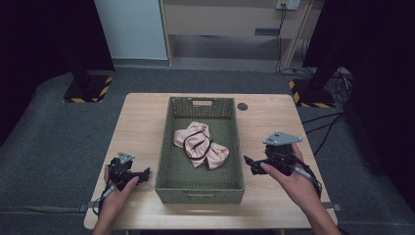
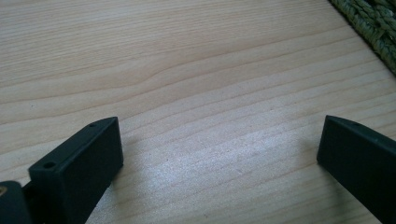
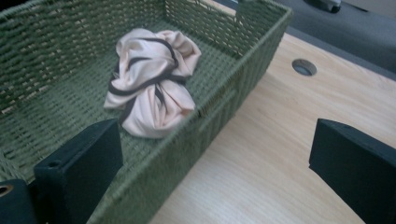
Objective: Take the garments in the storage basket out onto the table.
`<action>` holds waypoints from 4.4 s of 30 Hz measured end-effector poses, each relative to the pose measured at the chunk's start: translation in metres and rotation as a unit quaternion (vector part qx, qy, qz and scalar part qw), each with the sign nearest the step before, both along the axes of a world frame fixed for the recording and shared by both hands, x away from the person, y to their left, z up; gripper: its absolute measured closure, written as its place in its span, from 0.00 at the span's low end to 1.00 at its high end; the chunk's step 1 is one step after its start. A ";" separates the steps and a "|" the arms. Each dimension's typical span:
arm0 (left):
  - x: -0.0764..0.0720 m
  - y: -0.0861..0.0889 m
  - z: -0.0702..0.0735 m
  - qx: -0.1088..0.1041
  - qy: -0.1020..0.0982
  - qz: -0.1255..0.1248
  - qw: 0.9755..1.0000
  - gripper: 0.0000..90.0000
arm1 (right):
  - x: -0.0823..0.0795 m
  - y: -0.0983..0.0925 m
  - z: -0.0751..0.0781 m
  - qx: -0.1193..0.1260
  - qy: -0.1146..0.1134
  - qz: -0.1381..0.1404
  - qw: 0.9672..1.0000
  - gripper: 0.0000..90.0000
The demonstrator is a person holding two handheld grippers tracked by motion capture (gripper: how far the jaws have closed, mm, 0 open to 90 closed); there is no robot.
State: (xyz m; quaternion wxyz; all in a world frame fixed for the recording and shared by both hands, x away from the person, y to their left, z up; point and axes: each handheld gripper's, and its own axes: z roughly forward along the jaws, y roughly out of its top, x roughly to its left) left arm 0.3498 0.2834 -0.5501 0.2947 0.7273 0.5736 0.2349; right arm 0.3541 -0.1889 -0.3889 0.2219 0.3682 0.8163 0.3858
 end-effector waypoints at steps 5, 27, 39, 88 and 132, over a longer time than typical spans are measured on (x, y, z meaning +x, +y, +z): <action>0.000 0.000 0.000 0.000 0.000 0.000 1.000 0.00 | 0.006 0.011 0.006 0.002 -0.002 0.008 1.000 0.03; 0.000 0.000 0.000 0.000 0.000 0.000 1.000 0.00 | 0.027 0.057 0.016 -0.006 -0.006 0.041 0.999 0.03; 0.000 0.000 0.000 0.000 0.000 0.000 1.000 0.00 | 0.042 0.074 0.011 -0.008 0.000 0.047 0.999 0.03; 0.000 0.000 0.000 0.000 0.000 0.000 1.000 0.00 | 0.075 0.116 -0.008 -0.017 0.024 0.056 0.998 0.03; 0.000 0.000 0.000 0.000 0.000 0.000 1.000 0.00 | 0.107 0.152 -0.049 -0.025 0.064 0.045 0.997 0.03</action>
